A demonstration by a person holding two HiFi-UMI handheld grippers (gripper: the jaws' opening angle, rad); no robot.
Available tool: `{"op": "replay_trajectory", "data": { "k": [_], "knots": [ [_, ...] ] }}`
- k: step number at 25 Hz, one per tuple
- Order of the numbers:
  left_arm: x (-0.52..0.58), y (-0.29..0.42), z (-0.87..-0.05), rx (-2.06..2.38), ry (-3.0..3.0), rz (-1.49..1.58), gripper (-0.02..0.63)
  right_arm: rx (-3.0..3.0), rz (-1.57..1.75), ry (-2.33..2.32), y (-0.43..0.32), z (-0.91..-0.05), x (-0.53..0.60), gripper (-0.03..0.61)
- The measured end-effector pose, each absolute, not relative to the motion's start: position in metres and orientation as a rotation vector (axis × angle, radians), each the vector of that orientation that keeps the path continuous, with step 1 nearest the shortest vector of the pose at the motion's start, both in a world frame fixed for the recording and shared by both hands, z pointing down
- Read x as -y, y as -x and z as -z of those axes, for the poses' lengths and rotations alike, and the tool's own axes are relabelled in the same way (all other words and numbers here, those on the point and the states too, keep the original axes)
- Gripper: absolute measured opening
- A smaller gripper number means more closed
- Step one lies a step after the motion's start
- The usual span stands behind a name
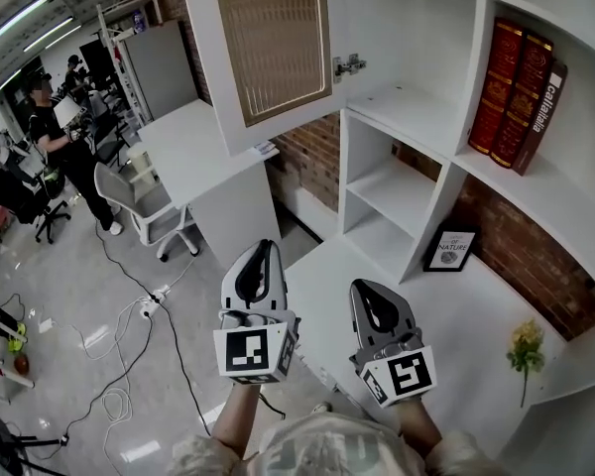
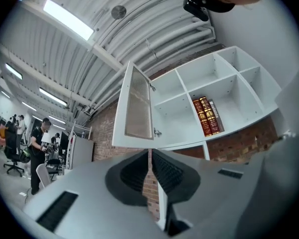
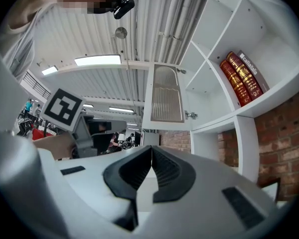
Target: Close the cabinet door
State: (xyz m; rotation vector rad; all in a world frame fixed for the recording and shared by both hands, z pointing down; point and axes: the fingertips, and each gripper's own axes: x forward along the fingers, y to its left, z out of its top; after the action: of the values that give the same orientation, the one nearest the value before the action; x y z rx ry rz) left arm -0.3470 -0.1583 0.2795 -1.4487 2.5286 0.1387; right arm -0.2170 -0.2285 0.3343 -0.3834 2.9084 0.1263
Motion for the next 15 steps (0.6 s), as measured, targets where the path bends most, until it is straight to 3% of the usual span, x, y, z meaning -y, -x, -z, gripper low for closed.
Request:
{"op": "replay_trajectory", "data": {
  "k": [5, 8, 15],
  "knots": [
    [0.176, 0.396, -0.233, -2.468, 1.379, -0.073, 0.025, -2.918, -0.126, 0.366, 0.219, -0.335, 0.225, 0.017],
    [0.195, 0.429, -0.214, -2.471, 1.413, -0.074, 0.162, -2.927, -0.117, 0.370, 0.216, -0.336, 0.226, 0.017],
    [0.220, 0.497, -0.191, -2.543, 1.368, -0.105, 0.199, -2.925, -0.117, 0.411, 0.209, -0.336, 0.230, 0.017]
  ]
}}
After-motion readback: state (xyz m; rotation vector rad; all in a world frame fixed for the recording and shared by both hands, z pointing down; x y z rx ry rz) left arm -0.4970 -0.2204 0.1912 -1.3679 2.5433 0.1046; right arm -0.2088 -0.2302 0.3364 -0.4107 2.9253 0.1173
